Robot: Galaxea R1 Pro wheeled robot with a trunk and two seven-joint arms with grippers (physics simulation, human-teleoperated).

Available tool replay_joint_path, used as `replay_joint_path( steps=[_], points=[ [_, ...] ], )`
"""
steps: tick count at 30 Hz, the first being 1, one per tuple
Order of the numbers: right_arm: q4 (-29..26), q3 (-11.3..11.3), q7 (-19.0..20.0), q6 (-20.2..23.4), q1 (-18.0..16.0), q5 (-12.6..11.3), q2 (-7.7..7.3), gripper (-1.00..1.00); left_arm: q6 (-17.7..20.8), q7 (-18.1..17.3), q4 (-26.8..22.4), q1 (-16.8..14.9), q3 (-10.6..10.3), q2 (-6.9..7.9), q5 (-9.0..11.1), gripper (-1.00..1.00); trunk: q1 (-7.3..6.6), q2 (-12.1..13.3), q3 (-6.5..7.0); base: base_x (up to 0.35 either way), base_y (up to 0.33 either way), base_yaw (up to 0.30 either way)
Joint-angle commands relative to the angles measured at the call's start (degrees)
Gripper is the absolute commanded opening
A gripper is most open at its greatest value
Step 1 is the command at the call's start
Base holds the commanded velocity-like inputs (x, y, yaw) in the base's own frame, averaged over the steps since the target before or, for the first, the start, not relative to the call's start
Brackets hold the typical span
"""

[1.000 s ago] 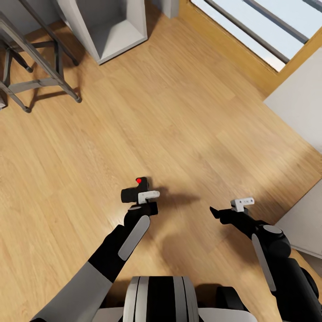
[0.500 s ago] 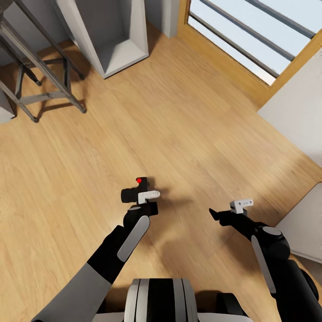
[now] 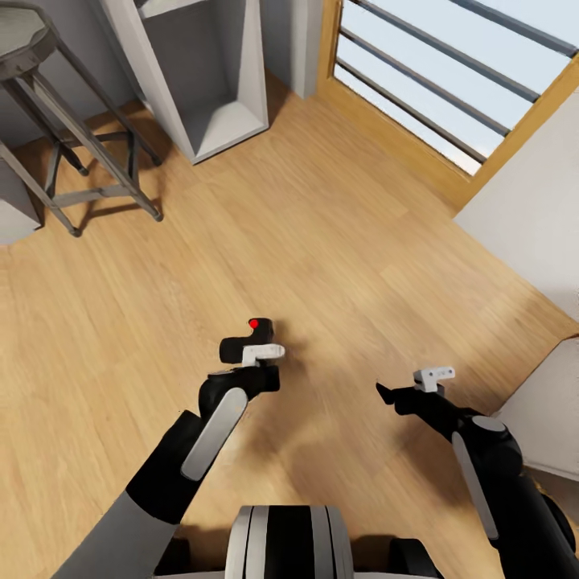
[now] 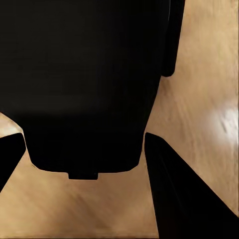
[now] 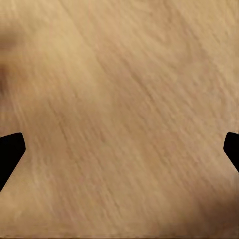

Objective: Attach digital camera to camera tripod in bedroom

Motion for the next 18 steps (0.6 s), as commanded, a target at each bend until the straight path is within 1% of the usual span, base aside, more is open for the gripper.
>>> replay_joint_path(
  steps=[1, 2, 3, 4, 5, 7, 8, 11, 12, 14, 18],
  points=[
    [-0.1, -0.1, 0.3, 0.2, 0.8, 0.0, 0.01, 1.0, 1.1, -0.8, -0.7, 0.0, 0.4, 0.7, 1.3, -1.0, -0.03, 0.0, 0.2, 0.0, 0.0, 0.0],
    [-0.1, -0.2, 0.3, 0.1, 2.1, 0.0, 0.11, 1.0, 2.9, -4.0, -2.2, 0.1, 1.5, 2.58, 3.3, -1.0, -0.06, 0.0, 0.42, 0.0, 0.0, 0.0],
    [-0.1, -0.2, 0.3, 0.1, 2.6, 0.0, 0.13, 1.0, 3.7, -6.0, -2.9, 0.1, 2.2, 3.76, 4.5, -1.0, -0.08, 0.0, 0.64, 0.0, 0.0, 0.0],
    [-0.1, -0.2, 0.3, 0.0, 3.6, 0.0, 0.2, 1.0, 5.3, -13.2, -4.5, 0.8, 4.5, 7.71, 7.7, -1.0, -0.11, 0.0, 0.86, 0.0, 0.0, 0.0],
    [-0.1, -0.1, 0.3, 0.0, 3.9, 0.0, 0.27, 1.0, 5.7, -15.8, -4.8, 1.1, 5.4, 8.91, 8.5, -1.0, -0.14, 0.1, 1.08, 0.0, 0.0, 0.0],
    [-0.1, 0.0, 0.3, 0.0, 4.3, 0.0, 0.36, 1.0, 6.2, -20.9, -5.2, 1.7, 7.1, 10.88, 9.6, -1.0, -0.19, 0.1, 1.53, 0.0, 0.0, 0.0],
    [-0.1, 0.0, 0.3, 0.0, 4.6, 0.0, 0.43, 1.0, 6.6, -26.0, -5.5, 2.4, 9.0, 12.27, 10.4, -1.0, -0.21, 0.1, 1.75, 0.0, 0.0, 0.0],
    [-0.1, 0.1, 0.3, 0.0, 4.8, 0.0, 0.49, 1.0, 7.1, -32.7, -5.7, 3.4, 12.1, 13.62, 11.0, -1.0, -0.29, 0.1, 2.41, 0.0, 0.0, 0.0],
    [-0.1, 0.1, 0.3, 0.0, 4.9, 0.0, 0.53, 1.0, 7.5, -39.0, -5.8, 4.4, 15.8, 14.51, 11.3, -1.0, -0.32, 0.1, 2.63, 0.0, 0.0, 0.0],
    [-0.1, 0.1, 0.3, 0.0, 5.0, 0.0, 0.54, 1.0, 7.6, -41.1, -5.7, 4.7, 17.0, 14.76, 11.5, -1.0, -0.37, 0.2, 3.08, 0.0, 0.0, 0.0],
    [-0.1, 0.1, 0.3, 0.0, 5.0, 0.0, 0.55, 1.0, 7.7, -45.5, -5.7, 5.3, 18.8, 15.58, 11.7, -1.0, -0.47, 0.2, 3.96, 0.0, 0.0, 0.0]
  ],
)
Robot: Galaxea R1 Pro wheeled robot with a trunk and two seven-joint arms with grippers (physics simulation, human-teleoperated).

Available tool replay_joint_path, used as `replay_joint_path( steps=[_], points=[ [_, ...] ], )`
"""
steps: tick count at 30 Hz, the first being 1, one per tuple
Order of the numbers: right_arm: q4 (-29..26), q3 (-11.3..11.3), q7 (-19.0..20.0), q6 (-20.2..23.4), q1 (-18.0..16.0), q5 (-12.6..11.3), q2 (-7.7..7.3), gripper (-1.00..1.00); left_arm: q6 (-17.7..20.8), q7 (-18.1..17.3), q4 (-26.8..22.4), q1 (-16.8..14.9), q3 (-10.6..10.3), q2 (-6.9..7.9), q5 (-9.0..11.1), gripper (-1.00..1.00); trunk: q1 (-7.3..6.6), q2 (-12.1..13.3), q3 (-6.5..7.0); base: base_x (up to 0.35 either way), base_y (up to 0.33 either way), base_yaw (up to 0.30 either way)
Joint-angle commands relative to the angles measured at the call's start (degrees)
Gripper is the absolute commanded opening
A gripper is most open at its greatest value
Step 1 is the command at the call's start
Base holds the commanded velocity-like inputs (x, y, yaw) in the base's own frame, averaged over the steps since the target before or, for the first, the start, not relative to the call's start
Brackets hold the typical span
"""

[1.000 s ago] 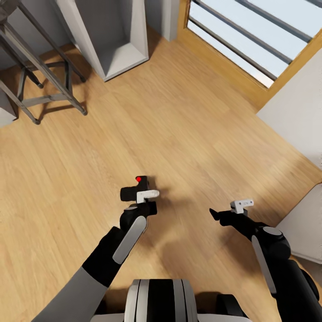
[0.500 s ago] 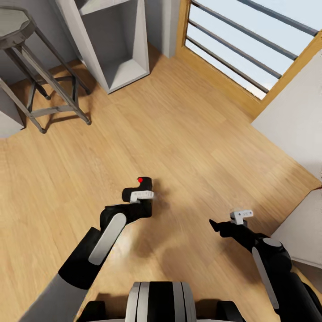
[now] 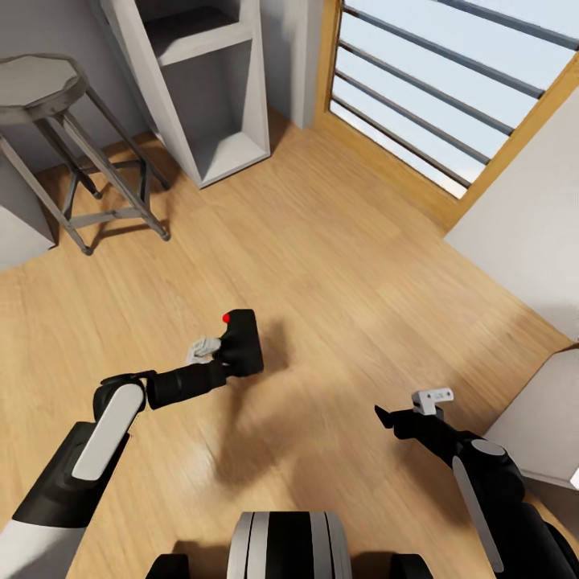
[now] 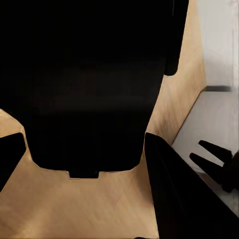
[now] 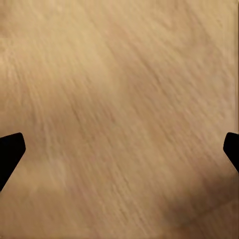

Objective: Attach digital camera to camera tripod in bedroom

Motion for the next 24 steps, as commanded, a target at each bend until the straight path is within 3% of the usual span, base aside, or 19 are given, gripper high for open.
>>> replay_joint_path(
  steps=[1, 4, 8, 12, 24],
  points=[
    [0.0, -0.1, 0.3, 0.3, 0.0, 0.0, 0.02, 1.0, 0.2, -3.5, 0.1, 0.3, 0.9, 0.54, -0.7, -1.0, -0.03, 0.0, 0.2, 0.0, 0.0, 0.0],
    [-0.1, 0.0, 0.3, 0.3, 0.0, 0.0, 0.03, 1.0, 0.2, -9.5, 0.5, 0.7, 2.4, 1.45, -1.0, -1.0, -0.11, 0.0, 0.86, 0.0, 0.0, 0.0],
    [-0.1, 0.0, 0.3, 0.3, 0.0, 0.0, 0.04, 1.0, 0.2, -12.7, 0.9, 0.8, 3.3, 2.03, -1.2, -1.0, -0.21, 0.1, 1.75, 0.0, 0.0, 0.0],
    [0.0, 0.1, 0.3, 0.3, 0.0, -0.1, 0.05, 1.0, 0.2, -14.4, 1.3, 1.0, 3.8, 2.34, -1.4, -1.0, -0.32, 0.2, 2.63, 0.0, 0.0, 0.0],
    [0.0, 0.2, 0.3, 0.2, 0.0, -0.1, 0.1, 1.0, 0.1, -14.4, 2.6, 1.0, 3.6, 2.31, -1.4, -1.0, -0.63, 0.3, 5.29, 0.0, 0.0, 0.0]
  ],
)
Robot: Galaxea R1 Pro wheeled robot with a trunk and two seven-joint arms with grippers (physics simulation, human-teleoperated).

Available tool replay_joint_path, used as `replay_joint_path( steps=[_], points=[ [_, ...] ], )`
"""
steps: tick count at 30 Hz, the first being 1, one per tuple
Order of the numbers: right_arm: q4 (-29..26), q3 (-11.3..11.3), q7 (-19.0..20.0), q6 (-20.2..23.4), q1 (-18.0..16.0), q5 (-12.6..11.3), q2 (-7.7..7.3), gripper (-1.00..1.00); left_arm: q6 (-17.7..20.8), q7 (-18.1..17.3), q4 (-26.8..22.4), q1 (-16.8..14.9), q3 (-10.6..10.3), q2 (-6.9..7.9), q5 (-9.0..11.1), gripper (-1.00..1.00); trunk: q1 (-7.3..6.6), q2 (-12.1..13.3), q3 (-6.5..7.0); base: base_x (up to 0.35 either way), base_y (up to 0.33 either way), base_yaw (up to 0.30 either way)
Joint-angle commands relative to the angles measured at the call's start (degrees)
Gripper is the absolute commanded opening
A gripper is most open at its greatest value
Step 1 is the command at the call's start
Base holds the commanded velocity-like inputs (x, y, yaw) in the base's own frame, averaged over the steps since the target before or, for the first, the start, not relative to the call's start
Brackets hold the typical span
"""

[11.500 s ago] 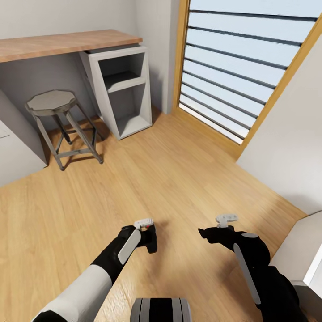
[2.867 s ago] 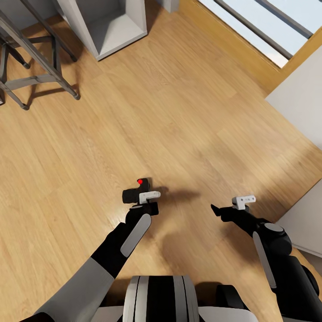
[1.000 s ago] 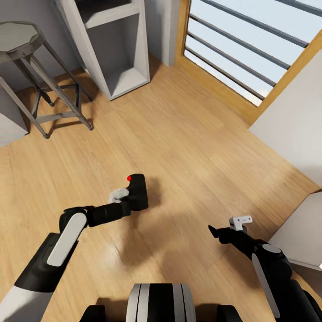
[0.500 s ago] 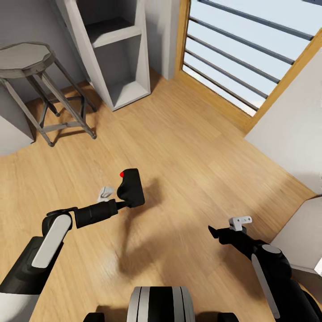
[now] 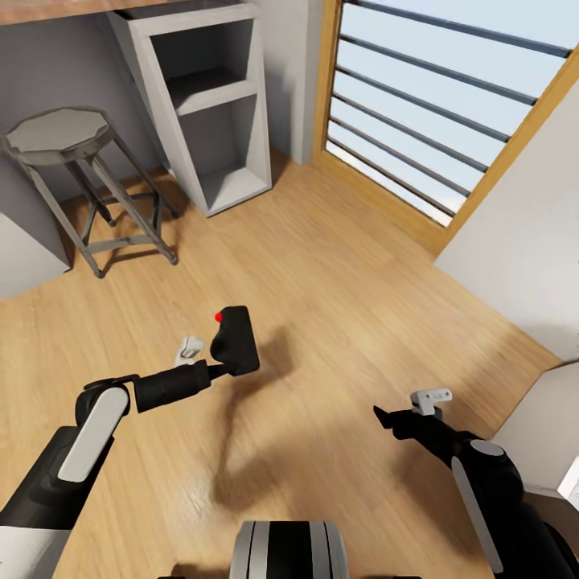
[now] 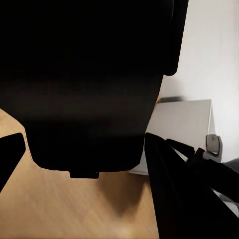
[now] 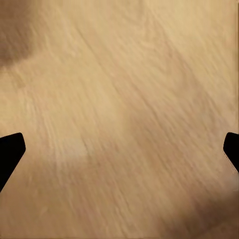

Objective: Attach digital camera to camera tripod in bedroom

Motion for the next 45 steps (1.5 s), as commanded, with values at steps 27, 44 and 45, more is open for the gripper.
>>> replay_joint_path(
  steps=[27, 44, 45],
  points=[
    [0.0, 3.8, 0.0, 0.3, 0.0, -0.3, 0.07, 1.0, -8.4, 0.3, 0.0, 14.0, -0.3, -0.93, -0.4, -1.0, -0.7, 0.3, 5.9, 0.0, 0.0, 0.081],
    [0.0, 5.3, 0.2, 1.0, 0.0, -0.2, 0.06, 1.0, -8.4, 0.4, 0.1, 14.1, -0.3, -1.0, -1.7, -1.0, -1.14, 0.6, 9.15, 0.0, 0.0, 0.263],
    [0.0, 5.4, 0.2, 1.1, 0.0, -0.2, 0.06, 1.0, -8.4, 0.4, 0.1, 14.1, -0.3, -0.99, -1.7, -1.0, -1.17, 0.6, 9.35, 0.0, 0.0, 0.27]
  ],
)
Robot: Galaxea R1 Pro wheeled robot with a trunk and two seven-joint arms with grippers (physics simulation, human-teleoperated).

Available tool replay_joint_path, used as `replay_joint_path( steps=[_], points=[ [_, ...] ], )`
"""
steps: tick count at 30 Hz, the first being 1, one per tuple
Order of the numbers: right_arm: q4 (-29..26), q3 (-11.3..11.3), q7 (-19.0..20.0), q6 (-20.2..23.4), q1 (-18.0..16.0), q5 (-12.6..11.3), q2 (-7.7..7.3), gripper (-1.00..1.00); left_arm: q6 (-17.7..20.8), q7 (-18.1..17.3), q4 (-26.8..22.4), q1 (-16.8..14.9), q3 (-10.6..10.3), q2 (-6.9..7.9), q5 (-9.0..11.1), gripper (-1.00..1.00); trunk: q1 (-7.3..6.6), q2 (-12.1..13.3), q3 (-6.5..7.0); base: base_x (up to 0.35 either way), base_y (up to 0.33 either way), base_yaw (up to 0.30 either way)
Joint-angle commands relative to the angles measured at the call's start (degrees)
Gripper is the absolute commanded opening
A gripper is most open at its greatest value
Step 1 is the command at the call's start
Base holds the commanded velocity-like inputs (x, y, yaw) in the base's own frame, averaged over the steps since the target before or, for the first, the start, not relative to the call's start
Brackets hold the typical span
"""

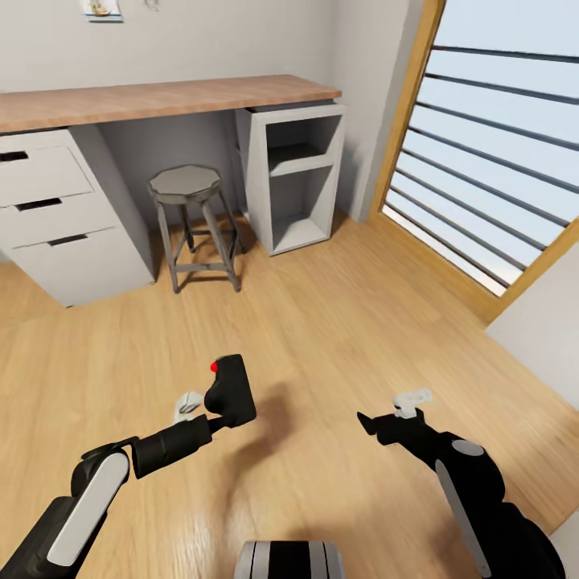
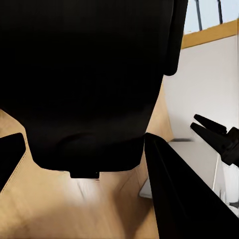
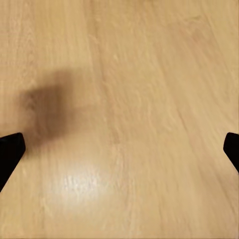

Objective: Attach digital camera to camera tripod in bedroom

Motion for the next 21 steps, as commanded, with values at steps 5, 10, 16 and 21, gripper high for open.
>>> replay_joint_path(
  steps=[5, 10, 16, 21],
  points=[
    [-0.1, 0.1, 0.1, 0.4, 0.0, -0.1, -0.05, 1.0, 0.2, -0.2, 0.0, 0.0, 0.0, 0.03, -0.1, -1.0, -0.14, 0.1, 0.95, 0.0, 0.0, 0.27],
    [-0.1, 0.0, 0.0, 0.4, -0.1, -0.1, -0.08, 1.0, 0.2, -0.2, 0.2, 0.0, -0.1, 0.03, -0.1, -1.0, -0.27, 0.1, 1.94, 0.0, 0.0, 0.27],
    [-0.1, 0.0, 0.0, 0.4, -0.1, -0.1, -0.09, 1.0, 0.2, -0.1, 0.4, 0.0, -0.1, 0.02, -0.5, -1.0, -0.42, 0.2, 3.12, 0.0, 0.0, 0.27],
    [-0.1, 0.0, 0.0, 0.4, -0.1, -0.1, -0.07, 1.0, 0.2, 0.3, 0.5, 0.0, -0.1, 0.01, -0.8, -1.0, -0.55, 0.3, 4.1, 0.0, 0.0, 0.27]
  ],
)
